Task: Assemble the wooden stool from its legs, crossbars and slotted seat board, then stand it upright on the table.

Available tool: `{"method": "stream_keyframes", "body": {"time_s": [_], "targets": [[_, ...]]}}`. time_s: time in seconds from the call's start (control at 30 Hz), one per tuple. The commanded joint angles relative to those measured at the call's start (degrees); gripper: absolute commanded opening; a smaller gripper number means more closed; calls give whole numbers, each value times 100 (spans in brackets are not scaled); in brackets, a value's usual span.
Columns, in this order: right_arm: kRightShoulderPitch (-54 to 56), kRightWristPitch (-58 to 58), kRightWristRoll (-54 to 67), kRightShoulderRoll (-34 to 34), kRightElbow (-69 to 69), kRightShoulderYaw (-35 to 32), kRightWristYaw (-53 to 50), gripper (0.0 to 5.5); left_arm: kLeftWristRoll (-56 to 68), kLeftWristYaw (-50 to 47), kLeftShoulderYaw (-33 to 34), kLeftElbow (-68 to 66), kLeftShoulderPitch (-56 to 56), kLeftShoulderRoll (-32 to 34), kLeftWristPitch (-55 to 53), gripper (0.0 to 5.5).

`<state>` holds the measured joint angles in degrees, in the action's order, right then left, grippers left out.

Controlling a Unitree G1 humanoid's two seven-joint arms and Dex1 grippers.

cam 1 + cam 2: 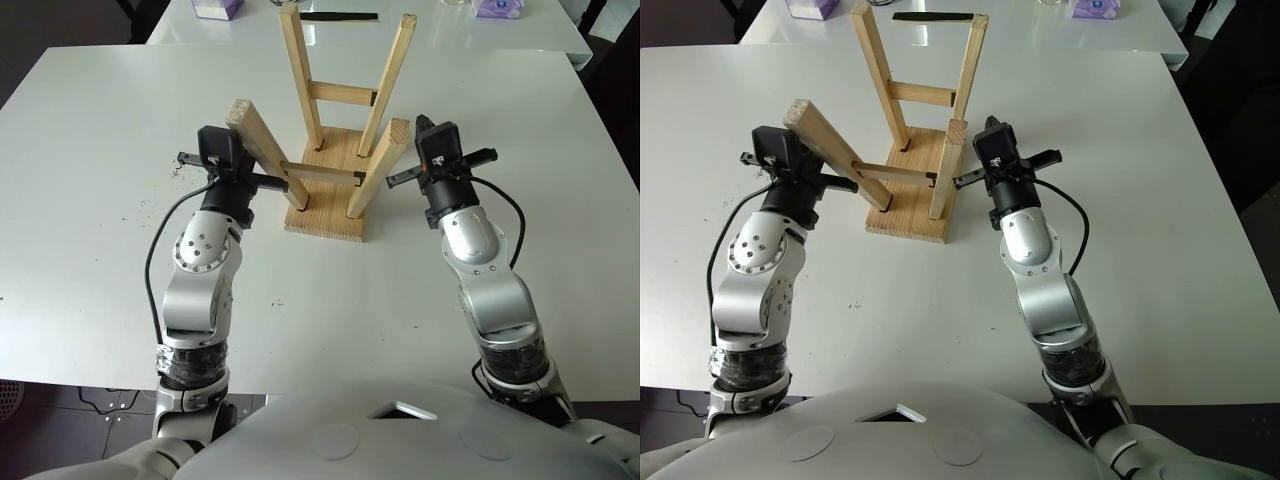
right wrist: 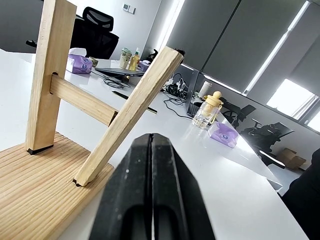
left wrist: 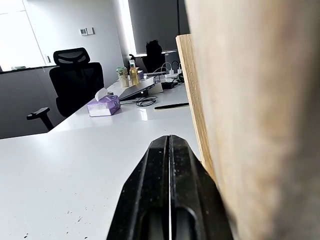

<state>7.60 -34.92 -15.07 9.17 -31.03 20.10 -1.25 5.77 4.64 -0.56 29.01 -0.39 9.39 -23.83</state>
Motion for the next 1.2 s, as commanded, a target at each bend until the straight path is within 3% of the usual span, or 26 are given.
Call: {"method": "stream_keyframes", "body": {"time_s": [0.03,0.27,0.43,0.6,0.77,0.9,0.97,1.2], "targets": [[340,198,60,-97,475,28,266,0,115,164,-493,440,427,-140,-141,3],[574,641,264,180,1209,-582,596,0,-62,113,-411,227,532,-97,-14,3],[-44,433,379,497,460,-930,981,0,-232,-214,237,164,355,38,71,3],[-366,-352,-167,247,-295,-1296,381,0,-366,-305,750,469,202,338,-300,3],[-204,-839,-322,-365,-685,-553,239,0,-726,-359,263,444,5,295,-557,3],[279,-555,-253,-611,-469,828,784,0,-564,409,-1148,564,-314,169,-627,3],[421,-562,-308,-644,-391,1251,969,0,-667,429,-1523,515,-403,24,-741,3],[228,-499,-222,-143,-175,659,1404,0,-814,209,-954,653,-39,72,-864,3]]}}
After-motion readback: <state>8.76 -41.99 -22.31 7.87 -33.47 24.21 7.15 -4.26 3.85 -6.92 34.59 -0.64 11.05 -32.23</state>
